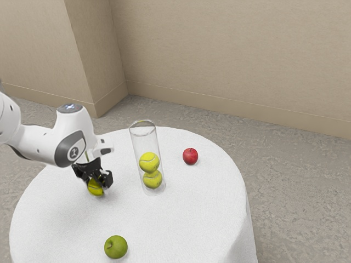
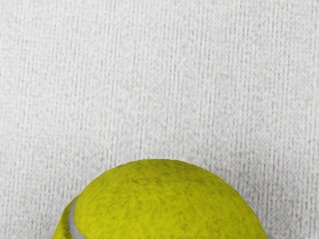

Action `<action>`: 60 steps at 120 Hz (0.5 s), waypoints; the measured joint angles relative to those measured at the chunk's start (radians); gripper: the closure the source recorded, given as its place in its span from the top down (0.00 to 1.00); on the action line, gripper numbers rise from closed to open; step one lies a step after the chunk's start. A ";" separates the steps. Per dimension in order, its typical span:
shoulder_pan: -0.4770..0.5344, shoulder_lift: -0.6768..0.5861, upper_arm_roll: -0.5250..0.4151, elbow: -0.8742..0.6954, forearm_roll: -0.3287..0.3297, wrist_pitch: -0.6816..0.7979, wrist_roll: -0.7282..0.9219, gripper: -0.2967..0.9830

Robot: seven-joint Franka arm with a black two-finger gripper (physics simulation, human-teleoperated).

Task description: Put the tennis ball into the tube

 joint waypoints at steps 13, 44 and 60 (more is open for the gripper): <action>-0.002 -0.065 0.000 -0.013 0.000 -0.015 -0.001 0.57; -0.002 -0.330 -0.020 0.037 0.004 -0.174 -0.002 0.56; -0.004 -0.334 -0.071 0.206 0.002 -0.325 -0.011 0.54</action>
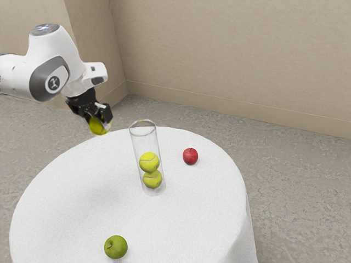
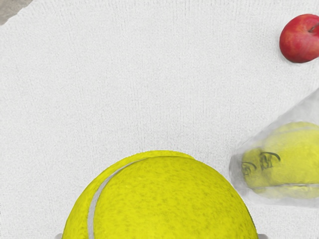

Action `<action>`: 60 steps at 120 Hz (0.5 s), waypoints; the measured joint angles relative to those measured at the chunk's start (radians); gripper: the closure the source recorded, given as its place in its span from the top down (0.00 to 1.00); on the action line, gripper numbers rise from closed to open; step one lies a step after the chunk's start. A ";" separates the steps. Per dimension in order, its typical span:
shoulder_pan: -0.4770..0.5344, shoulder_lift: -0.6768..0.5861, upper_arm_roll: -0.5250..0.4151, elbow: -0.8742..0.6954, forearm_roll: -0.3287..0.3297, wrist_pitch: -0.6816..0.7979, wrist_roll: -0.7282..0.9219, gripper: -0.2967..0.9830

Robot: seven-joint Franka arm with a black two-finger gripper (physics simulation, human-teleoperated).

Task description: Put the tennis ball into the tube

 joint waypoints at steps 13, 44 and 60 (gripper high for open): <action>0.000 0.026 -0.035 0.103 0.000 -0.107 -0.011 0.53; 0.001 0.148 -0.134 0.285 0.014 -0.231 -0.037 0.52; -0.017 0.203 -0.173 0.347 0.016 -0.252 -0.046 0.53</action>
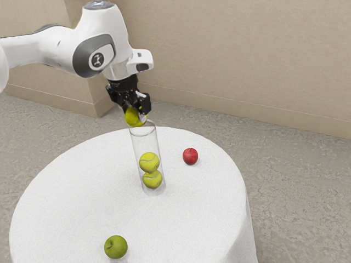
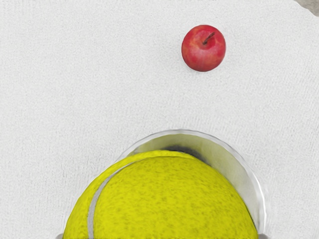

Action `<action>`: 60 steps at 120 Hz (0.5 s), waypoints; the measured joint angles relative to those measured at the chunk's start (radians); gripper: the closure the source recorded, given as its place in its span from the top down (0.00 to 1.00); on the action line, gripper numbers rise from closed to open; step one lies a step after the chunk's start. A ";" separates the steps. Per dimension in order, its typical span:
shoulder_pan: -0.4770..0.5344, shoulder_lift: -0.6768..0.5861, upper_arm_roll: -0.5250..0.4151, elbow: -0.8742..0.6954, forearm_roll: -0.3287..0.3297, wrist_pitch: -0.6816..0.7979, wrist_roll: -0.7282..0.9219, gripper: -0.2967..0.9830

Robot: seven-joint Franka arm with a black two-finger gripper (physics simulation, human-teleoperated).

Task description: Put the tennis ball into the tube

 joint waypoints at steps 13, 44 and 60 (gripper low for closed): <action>-0.022 0.029 -0.012 0.026 -0.003 -0.009 -0.005 0.60; 0.026 0.026 0.014 0.028 -0.014 -0.048 -0.009 0.72; 0.049 0.024 0.017 0.177 -0.038 -0.178 0.011 0.74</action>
